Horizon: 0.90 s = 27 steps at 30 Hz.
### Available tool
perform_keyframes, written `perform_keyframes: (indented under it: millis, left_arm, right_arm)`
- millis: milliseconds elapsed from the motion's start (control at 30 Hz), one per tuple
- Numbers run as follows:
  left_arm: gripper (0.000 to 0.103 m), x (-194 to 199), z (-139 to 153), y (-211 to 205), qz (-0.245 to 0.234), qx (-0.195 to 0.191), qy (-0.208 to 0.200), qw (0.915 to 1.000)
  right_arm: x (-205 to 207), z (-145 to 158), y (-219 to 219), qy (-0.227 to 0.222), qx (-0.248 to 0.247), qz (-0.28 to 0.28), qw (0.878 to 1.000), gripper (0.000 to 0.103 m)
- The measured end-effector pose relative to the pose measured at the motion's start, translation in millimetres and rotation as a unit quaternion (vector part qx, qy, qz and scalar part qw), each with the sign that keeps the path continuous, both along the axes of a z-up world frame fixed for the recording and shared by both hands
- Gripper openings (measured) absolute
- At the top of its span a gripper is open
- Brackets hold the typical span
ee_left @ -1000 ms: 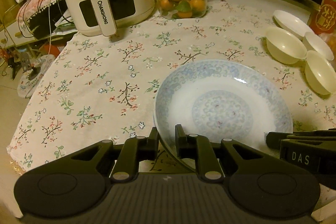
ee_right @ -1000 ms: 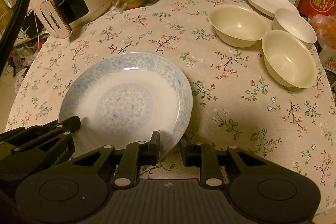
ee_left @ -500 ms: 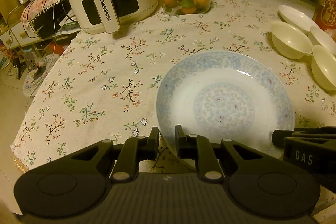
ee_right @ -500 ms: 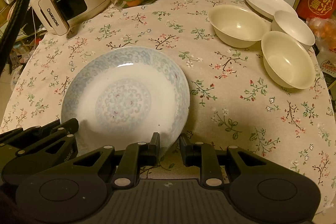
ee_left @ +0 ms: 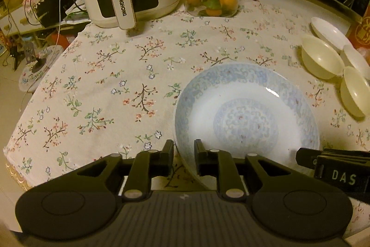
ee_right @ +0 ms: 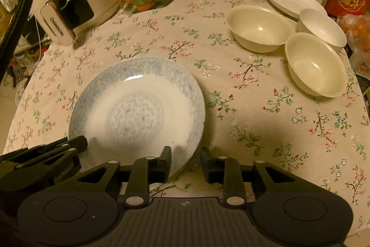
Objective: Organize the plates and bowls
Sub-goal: 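Open both grippers and pull back from the stacked plates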
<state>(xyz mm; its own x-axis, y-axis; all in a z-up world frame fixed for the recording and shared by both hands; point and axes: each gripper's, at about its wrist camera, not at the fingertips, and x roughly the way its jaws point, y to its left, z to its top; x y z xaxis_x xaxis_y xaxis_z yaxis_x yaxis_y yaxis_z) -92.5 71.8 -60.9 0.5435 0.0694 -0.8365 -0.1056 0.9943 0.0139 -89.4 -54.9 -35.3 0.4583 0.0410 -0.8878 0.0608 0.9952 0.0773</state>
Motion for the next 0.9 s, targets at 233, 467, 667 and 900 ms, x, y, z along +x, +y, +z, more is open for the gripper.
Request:
perform_keyframes:
  millis: [233,467,667,900]
  left_arm:
    - [0.032,6,12,0,0.007,-0.01,-0.013,0.9998]
    - [0.069,15,27,-7,-0.009,-0.007,-0.027,0.9996]
    - [0.094,28,41,-17,-0.028,-0.007,-0.042,0.9987]
    - [0.103,39,51,-35,-0.046,-0.004,-0.057,0.9973]
  right_arm:
    - [2,7,-7,-0.015,0.008,-0.013,1.0,0.066]
    - [6,22,-20,-0.034,0.009,-0.016,0.999,0.092]
    - [10,43,-48,-0.053,0.005,-0.033,0.998,0.1]
    - [15,64,-67,-0.088,-0.014,-0.038,0.995,0.1]
